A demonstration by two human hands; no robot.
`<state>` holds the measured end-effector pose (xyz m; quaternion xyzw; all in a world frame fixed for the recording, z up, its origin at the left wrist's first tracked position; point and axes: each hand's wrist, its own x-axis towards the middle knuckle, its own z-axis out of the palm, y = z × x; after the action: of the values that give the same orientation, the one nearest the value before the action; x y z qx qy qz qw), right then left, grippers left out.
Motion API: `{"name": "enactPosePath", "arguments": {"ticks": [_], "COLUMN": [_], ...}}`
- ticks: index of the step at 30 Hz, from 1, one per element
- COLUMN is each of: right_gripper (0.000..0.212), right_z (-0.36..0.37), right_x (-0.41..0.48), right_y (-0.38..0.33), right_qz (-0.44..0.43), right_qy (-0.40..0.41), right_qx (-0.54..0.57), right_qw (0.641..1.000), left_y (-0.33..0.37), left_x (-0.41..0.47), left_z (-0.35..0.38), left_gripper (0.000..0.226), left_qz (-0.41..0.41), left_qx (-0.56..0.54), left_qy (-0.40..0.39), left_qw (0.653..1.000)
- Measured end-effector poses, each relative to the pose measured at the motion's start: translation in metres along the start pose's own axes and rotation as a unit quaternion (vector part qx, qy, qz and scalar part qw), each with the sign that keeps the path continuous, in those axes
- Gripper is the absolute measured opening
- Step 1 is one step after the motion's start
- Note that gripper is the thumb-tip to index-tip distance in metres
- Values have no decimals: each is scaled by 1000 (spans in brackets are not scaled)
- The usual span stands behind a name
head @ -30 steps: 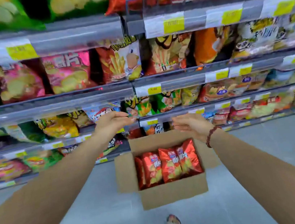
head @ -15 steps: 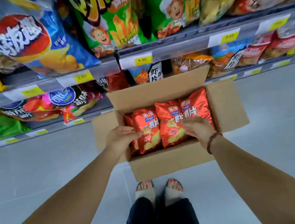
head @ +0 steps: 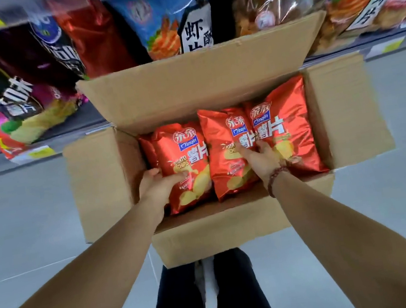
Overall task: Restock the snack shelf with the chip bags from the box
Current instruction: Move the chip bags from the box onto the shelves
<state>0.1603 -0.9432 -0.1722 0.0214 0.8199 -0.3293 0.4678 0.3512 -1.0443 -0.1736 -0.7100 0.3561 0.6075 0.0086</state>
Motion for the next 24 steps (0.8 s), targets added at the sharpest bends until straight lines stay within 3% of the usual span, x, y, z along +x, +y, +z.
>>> {"name": "enactPosePath", "arguments": {"ticks": [6,11,13,14,17,18,22,24], "right_gripper": [80,93,107,108,71,69,73,95], "right_z": [10,3,1,1,8,10,15,12], "right_x": [24,38,39,38,33,32,25,21], "right_y": [5,3,3,3,6,7,4,3], "right_qz": [45,74,67,66,70,78,83,82], "right_qy": [-45,-146,-172,-172,-183,-185,-168,-170], "right_qx": [71,94,90,92,122,131,157,151], "right_qw": [995,982,979,979,973,971,970,970], "left_y": [-4,-6,-8,-8,-12,-12,-11,-9], "left_x": [21,32,34,34,35,34,30,29], "left_z": [11,19,22,23,22,22,20,14], "left_gripper": [77,93,104,106,102,101,111,108], "left_qz": [0,-7,-7,-6,6,14,49,64], "left_qx": [19,2,-16,-21,-23,-20,-1,2], "left_qy": [-9,-33,-39,-40,-36,-32,-12,-11], "left_qw": [1000,999,999,999,999,999,999,998]}}
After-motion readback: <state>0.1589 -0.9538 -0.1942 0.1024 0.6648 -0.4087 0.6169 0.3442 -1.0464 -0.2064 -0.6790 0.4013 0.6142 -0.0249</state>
